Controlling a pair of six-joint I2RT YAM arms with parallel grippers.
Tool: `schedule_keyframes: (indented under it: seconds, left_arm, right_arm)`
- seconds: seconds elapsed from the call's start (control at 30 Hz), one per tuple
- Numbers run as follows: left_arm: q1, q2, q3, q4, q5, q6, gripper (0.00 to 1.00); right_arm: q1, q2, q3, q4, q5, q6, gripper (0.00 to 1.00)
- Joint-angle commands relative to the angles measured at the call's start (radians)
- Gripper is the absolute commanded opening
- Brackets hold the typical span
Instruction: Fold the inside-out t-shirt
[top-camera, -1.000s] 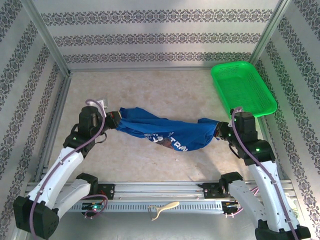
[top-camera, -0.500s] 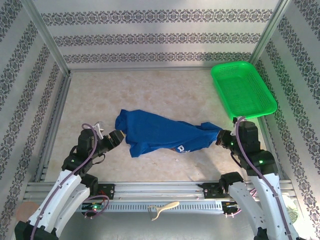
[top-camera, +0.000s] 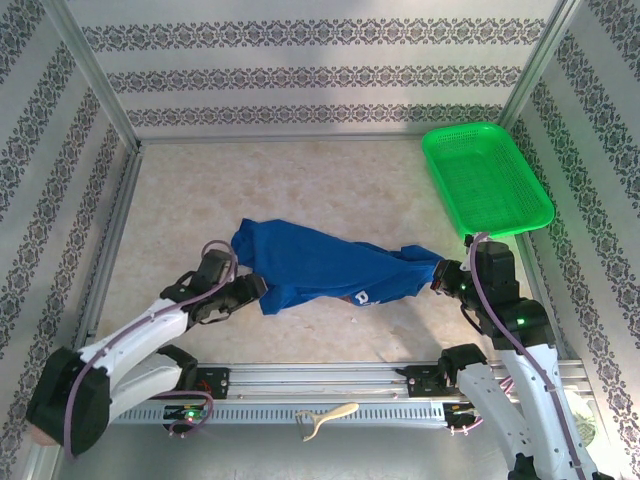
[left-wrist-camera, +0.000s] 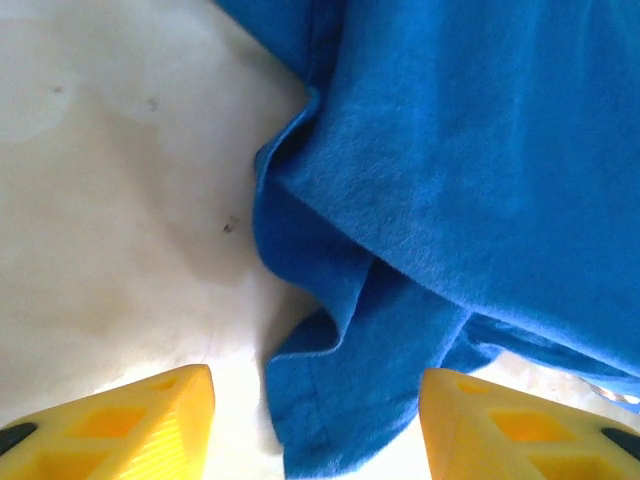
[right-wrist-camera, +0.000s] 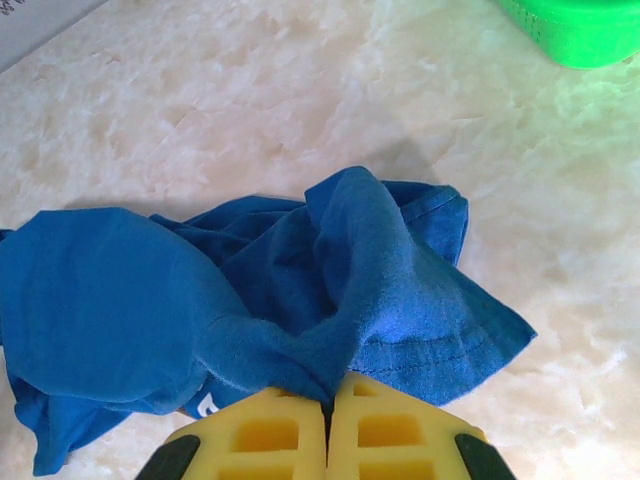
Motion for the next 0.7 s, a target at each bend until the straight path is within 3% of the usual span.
schedule_keyframes:
  seconds: [0.0,0.4,0.47,0.57,0.67]
  left_arm:
    - [-0.036,0.075,0.048,0.055,-0.077,0.039,0.56]
    - [-0.069,0.291,0.096,0.157,-0.132,0.044,0.5]
    - [-0.07,0.325,0.114,0.177,-0.144,0.056,0.39]
    - [-0.06,0.341,0.19,0.126,-0.17,0.109,0.0]
    - [-0.013,0.253,0.318,0.001,-0.187,0.198,0.0]
  right_arm:
    - [-0.006,0.001,-0.01,0.003,0.011,0.009,0.0]
    - [-0.006,0.008,0.006,0.009,0.013,0.001,0.0]
    - [-0.006,0.01,0.008,0.016,0.01,0.003,0.0]
    - [-0.007,0.031,0.023,0.032,0.007,0.001,0.0]
    - [-0.012,0.065,0.066,0.065,-0.001,-0.002,0.0]
